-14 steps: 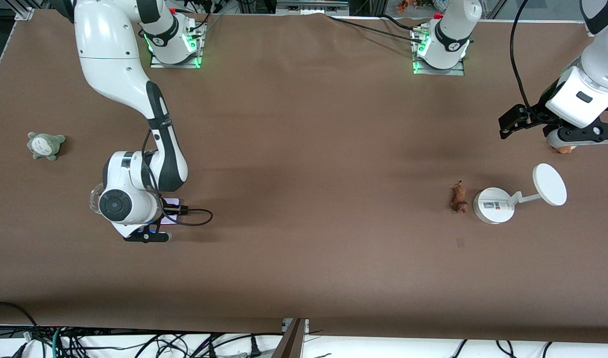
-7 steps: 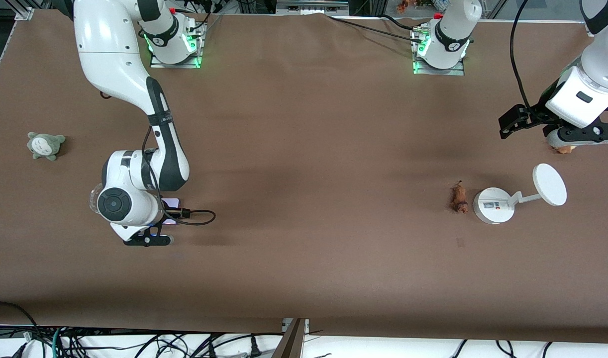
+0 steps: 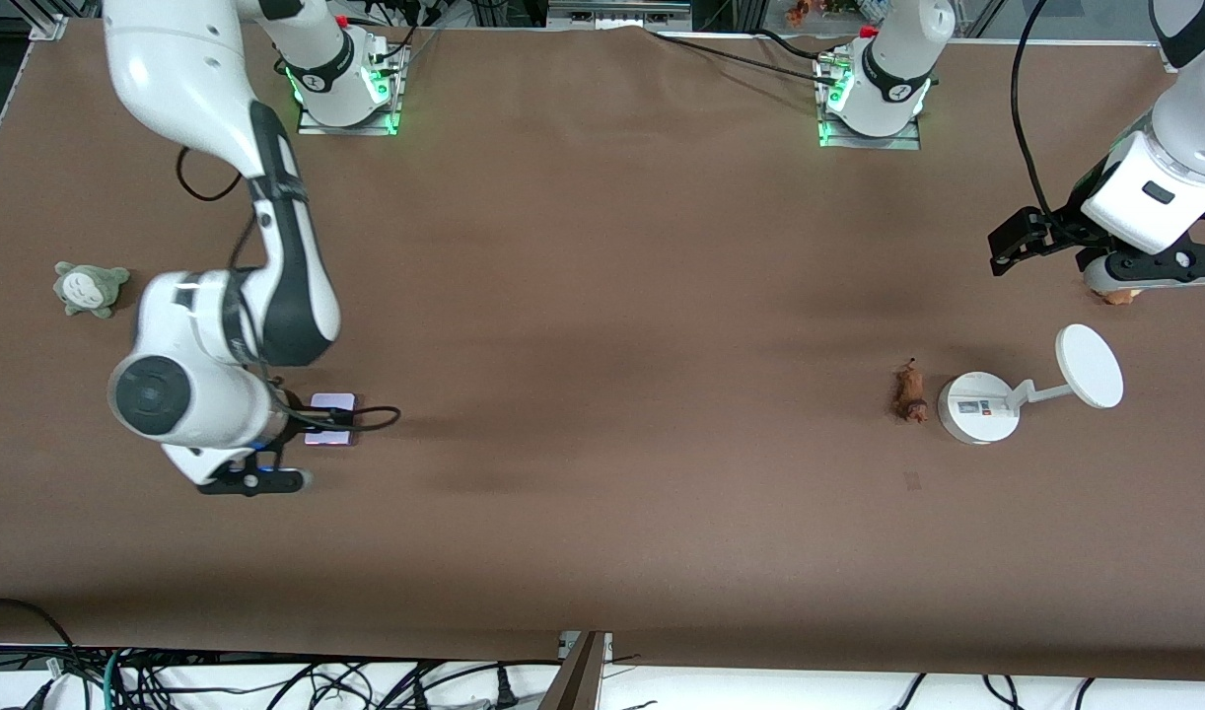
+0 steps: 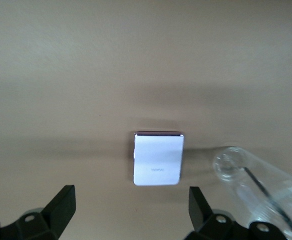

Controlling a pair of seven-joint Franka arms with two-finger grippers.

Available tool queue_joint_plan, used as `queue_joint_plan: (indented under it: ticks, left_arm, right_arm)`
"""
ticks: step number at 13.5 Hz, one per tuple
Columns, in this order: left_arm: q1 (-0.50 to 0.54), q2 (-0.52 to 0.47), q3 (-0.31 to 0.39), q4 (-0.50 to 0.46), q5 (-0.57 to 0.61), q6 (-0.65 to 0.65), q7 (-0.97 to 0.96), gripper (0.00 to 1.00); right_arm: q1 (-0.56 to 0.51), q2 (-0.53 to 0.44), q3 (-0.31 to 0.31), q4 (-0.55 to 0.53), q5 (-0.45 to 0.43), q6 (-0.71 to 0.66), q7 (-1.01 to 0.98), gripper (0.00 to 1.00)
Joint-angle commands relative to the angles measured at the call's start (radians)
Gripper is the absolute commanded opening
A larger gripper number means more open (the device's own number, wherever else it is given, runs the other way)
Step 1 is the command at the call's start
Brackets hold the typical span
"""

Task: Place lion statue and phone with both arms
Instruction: 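Lower the phone onto the table beside the cup and open the right gripper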

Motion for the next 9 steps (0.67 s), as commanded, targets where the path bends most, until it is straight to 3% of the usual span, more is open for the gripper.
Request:
queue_joint_plan:
  ticks: [1,5,9]
  left_arm:
    - [-0.005,0.010,0.003,0.023,0.019,-0.009,0.020,1.00]
    - [-0.005,0.010,0.003,0.023,0.019,-0.009,0.020,1.00]
    - [-0.005,0.010,0.005,0.023,0.019,-0.009,0.020,1.00]
  right_arm:
    - [-0.030,-0.089,0.000,-0.010,0.011,-0.095,-0.028,1.00]
    - [-0.050,-0.186,-0.025,-0.009,0.016,-0.214,-0.050,1.00]
    - [-0.093,-0.325,0.001,-0.069,0.000,-0.277,-0.036,1.00]
